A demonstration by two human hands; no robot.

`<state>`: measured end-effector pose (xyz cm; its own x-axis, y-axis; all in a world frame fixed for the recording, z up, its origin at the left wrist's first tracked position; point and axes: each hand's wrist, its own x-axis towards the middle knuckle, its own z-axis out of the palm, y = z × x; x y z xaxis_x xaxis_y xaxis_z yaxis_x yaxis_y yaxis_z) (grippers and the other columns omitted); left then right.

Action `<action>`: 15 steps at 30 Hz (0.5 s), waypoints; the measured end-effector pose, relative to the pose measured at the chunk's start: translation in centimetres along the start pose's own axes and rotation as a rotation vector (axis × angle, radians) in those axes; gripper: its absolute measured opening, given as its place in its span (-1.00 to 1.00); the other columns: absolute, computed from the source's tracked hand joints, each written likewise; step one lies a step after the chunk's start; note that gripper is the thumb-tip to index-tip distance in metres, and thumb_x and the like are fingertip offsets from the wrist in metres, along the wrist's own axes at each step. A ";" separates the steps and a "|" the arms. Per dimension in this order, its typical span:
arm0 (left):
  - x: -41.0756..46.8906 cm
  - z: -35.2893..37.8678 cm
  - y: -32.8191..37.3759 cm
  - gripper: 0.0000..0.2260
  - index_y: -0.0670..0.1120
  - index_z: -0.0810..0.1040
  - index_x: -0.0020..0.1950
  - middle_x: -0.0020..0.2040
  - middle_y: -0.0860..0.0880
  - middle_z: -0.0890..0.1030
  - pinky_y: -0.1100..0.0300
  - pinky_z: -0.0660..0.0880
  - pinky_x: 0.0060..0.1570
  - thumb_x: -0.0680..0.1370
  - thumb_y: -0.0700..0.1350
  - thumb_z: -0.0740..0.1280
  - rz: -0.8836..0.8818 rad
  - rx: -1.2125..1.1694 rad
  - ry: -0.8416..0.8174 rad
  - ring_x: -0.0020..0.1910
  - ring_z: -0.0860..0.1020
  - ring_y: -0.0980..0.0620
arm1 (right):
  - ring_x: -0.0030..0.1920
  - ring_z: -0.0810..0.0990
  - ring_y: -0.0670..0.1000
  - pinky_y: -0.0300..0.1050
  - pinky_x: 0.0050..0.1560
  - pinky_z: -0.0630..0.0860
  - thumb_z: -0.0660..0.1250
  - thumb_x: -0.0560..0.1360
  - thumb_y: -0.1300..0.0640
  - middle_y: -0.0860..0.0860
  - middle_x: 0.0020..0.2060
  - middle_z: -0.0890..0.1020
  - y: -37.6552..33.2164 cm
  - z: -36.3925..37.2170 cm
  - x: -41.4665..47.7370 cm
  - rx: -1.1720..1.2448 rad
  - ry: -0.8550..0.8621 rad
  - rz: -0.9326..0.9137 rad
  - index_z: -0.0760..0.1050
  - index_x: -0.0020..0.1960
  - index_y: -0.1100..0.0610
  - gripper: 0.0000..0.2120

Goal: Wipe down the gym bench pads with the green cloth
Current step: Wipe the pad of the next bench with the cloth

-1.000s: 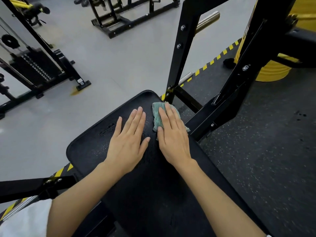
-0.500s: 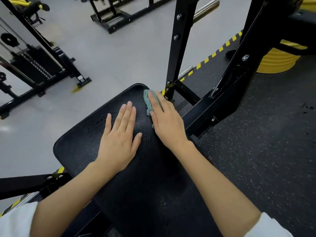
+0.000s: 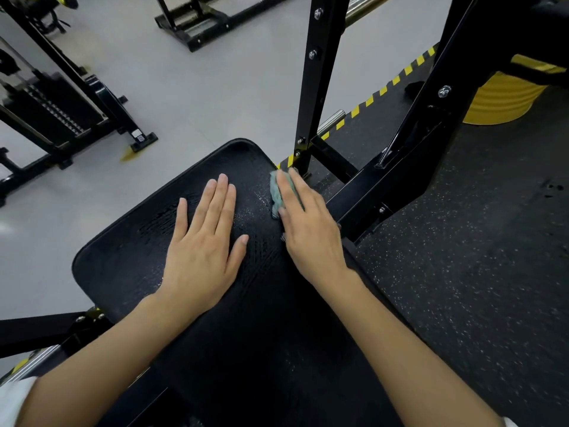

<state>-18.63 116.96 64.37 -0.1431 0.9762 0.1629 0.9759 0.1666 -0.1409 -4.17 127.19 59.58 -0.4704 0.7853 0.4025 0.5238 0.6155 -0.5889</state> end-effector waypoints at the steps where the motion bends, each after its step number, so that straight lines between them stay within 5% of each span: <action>1: 0.0 0.0 0.0 -0.40 -0.16 0.00 0.60 0.61 -0.07 -0.02 -0.05 -0.17 0.51 0.62 0.11 -0.05 0.002 0.004 0.004 0.59 -0.09 0.02 | 0.34 0.38 0.12 0.02 0.23 0.44 0.08 0.63 0.12 0.09 0.50 0.28 -0.6 0.4 1.4 0.001 0.004 -0.008 0.16 0.55 0.09 -0.52; 7: 0.1 0.2 0.1 -0.41 -0.18 0.02 0.59 0.61 -0.10 0.02 -0.08 -0.14 0.51 0.63 0.09 -0.04 0.024 0.032 0.011 0.59 -0.05 -0.01 | 0.33 0.40 0.12 0.00 0.28 0.44 0.13 0.63 0.14 0.09 0.50 0.28 -2.2 1.8 6.0 -0.001 0.006 -0.085 0.20 0.53 0.13 -0.52; 12: 0.1 0.0 -0.4 -0.41 -0.19 0.05 0.59 0.60 -0.10 0.04 -0.09 -0.10 0.51 0.62 0.10 -0.02 0.086 0.044 0.007 0.58 -0.03 -0.01 | 0.33 0.40 0.10 -0.03 0.31 0.43 0.04 0.61 0.12 0.07 0.51 0.26 -0.2 0.5 1.7 -0.032 0.006 -0.134 0.22 0.52 0.15 -0.52; 15: 0.4 -0.1 -0.6 -0.41 -0.19 0.08 0.58 0.60 -0.10 0.06 -0.11 -0.08 0.51 0.62 0.09 -0.01 0.126 0.038 0.011 0.58 0.00 -0.02 | 0.33 0.39 0.06 -0.04 0.30 0.44 0.17 0.60 0.20 0.03 0.52 0.24 1.7 -0.7 -2.5 -0.028 -0.005 -0.075 0.20 0.53 0.12 -0.49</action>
<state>-19.29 117.19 64.58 -0.0174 0.9883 0.1516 0.9790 0.0476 -0.1981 -1.57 126.33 58.03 -0.5124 0.7367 0.4412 0.5068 0.6742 -0.5372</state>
